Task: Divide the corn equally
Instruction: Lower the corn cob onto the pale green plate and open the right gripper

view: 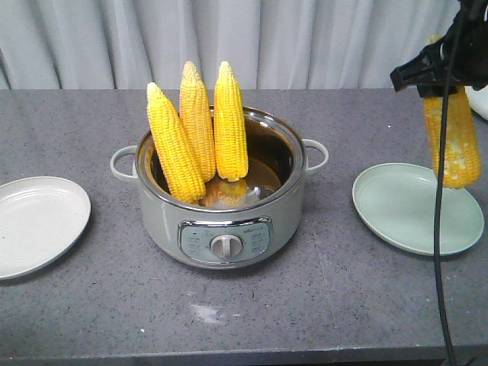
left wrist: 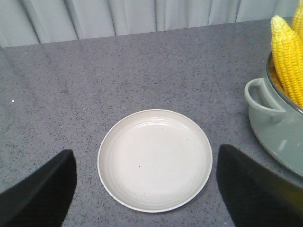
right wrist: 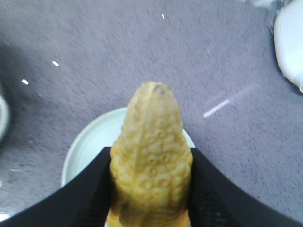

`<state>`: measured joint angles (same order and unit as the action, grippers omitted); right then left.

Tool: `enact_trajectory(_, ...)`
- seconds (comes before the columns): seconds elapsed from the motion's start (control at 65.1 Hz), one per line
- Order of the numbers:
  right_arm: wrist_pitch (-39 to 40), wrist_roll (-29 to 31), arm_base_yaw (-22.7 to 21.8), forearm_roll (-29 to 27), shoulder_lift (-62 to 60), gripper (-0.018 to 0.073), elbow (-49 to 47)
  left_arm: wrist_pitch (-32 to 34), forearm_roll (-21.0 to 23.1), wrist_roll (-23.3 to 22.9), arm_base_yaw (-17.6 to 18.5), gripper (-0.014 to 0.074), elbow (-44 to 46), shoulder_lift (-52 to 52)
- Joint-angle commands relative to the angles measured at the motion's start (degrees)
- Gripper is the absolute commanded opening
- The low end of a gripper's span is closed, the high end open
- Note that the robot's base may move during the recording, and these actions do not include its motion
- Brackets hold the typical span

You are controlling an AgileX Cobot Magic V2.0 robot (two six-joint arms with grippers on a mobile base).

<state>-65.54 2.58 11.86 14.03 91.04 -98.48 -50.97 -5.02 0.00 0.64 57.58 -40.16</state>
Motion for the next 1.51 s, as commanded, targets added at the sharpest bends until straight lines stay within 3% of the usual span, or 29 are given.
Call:
enact_trajectory(0.0, 1.43, -0.51, -0.14, 3.78, 0.56, 0.0269, -1.56, 3.47, -0.05, -0.35, -0.08, 0.0587, 1.78, -0.47)
enact_trajectory(0.231, -0.73, -0.45, -0.14, 7.17, 7.12, 0.0269, -1.56, 3.47, -0.05, -0.35, -0.08, 0.0587, 1.78, -0.47)
enact_trajectory(0.984, -1.91, -0.32, -0.26, 7.61, 18.82, 0.0272, -1.56, 3.47, -0.05, -0.35, -0.08, 0.0587, 1.78, -0.47)
enact_trajectory(1.122, -1.91, -0.55, -0.26, 7.5, 19.07, 0.0325, -1.56, 3.47, -0.05, -0.35, -0.08, 0.0587, 1.78, -0.47)
enact_trajectory(1.337, -1.65, -1.24, -0.26, 7.67, 19.07, 0.0488, -1.56, 3.47, -0.05, -0.35, -0.08, 0.0587, 1.78, -0.47)
enact_trajectory(1.491, -2.54, -2.92, -0.26, 7.88, 17.6, 0.0512, -1.56, 3.47, -0.05, -0.35, -0.08, 0.0587, 1.78, -0.47)
